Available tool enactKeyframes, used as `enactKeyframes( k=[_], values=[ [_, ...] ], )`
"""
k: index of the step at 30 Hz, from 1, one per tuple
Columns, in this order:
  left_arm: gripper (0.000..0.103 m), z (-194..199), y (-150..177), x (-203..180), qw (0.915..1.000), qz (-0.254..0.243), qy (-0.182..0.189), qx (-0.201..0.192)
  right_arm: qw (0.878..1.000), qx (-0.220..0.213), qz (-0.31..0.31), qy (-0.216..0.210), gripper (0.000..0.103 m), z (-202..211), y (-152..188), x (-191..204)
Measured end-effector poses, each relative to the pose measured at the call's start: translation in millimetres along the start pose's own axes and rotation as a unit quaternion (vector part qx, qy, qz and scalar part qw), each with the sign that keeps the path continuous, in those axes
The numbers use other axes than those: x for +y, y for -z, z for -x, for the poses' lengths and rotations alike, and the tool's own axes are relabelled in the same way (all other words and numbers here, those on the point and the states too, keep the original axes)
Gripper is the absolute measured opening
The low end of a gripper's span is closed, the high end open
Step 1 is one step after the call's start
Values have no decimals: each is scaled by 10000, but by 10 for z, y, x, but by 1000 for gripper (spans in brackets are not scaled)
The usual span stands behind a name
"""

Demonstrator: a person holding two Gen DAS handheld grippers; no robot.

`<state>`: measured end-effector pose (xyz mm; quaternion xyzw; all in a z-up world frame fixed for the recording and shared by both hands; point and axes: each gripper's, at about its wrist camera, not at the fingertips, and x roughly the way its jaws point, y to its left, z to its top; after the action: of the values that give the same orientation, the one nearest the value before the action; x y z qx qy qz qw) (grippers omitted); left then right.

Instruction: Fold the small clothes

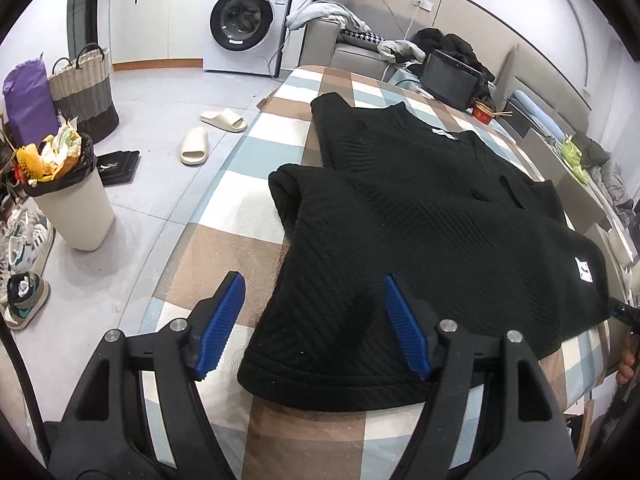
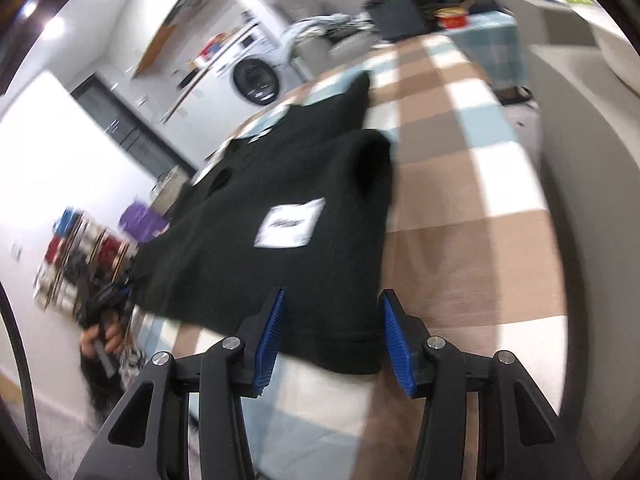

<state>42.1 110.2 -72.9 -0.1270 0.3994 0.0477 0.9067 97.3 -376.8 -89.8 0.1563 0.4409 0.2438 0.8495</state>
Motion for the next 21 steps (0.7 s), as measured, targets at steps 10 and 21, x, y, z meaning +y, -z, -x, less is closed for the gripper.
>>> enactKeyframes(
  k=[10, 21],
  values=[
    [69, -13, 41, -59, 9996, -123, 148, 193, 9998, -98, -88, -125, 43, -161, -19, -8],
    [69, -45, 122, -26, 9987, -195, 148, 443, 9996, -253, -100, 48, 9, -120, -23, -45]
  ],
)
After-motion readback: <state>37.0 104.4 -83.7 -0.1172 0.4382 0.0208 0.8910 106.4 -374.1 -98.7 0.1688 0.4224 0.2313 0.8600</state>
